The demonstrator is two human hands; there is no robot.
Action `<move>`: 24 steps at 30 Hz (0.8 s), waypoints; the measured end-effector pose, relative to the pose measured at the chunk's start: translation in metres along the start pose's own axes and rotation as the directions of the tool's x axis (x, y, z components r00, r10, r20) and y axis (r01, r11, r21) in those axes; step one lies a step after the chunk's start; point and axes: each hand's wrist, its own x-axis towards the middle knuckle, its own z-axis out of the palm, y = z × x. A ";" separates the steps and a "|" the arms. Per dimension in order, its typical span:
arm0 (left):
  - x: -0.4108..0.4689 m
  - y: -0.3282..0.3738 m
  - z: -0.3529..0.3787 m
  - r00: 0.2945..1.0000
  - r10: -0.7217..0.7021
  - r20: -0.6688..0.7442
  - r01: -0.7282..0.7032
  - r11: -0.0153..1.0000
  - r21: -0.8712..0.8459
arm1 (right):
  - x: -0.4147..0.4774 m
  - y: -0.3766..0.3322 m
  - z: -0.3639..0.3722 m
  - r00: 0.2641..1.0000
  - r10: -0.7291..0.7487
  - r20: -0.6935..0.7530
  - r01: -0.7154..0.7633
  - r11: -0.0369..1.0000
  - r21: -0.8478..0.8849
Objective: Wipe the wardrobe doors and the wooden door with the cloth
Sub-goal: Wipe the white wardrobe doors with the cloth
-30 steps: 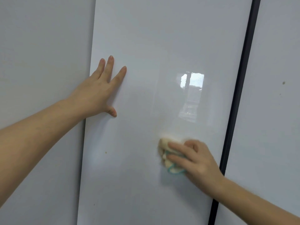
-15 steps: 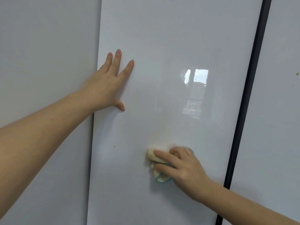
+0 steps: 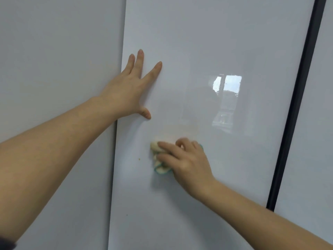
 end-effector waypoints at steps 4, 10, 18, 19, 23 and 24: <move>-0.002 -0.006 -0.007 1.000 0.007 0.008 -0.007 1.000 -0.004 | 0.035 -0.002 0.011 0.980 0.138 -0.144 -0.139 0.990 0.002; -0.006 -0.010 -0.012 1.000 0.010 0.002 -0.010 1.000 0.012 | -0.014 -0.040 0.032 0.984 -0.145 0.104 0.142 0.989 0.042; -0.004 -0.017 -0.014 0.999 0.029 -0.040 -0.029 1.000 -0.004 | 0.032 -0.040 0.042 0.996 0.044 -0.080 -0.041 0.998 0.044; -0.003 -0.018 -0.014 0.999 0.027 -0.046 -0.027 1.000 0.003 | 0.015 -0.052 0.047 0.999 -0.045 -0.010 0.046 0.998 0.053; -0.002 -0.018 -0.012 0.997 0.018 -0.069 -0.017 1.000 0.022 | 0.014 -0.048 0.044 0.990 -0.123 0.074 0.117 0.991 0.070; -0.001 -0.017 -0.011 0.997 0.021 -0.074 -0.019 0.999 0.027 | 0.031 -0.040 0.040 0.998 -0.064 0.015 0.063 0.995 0.074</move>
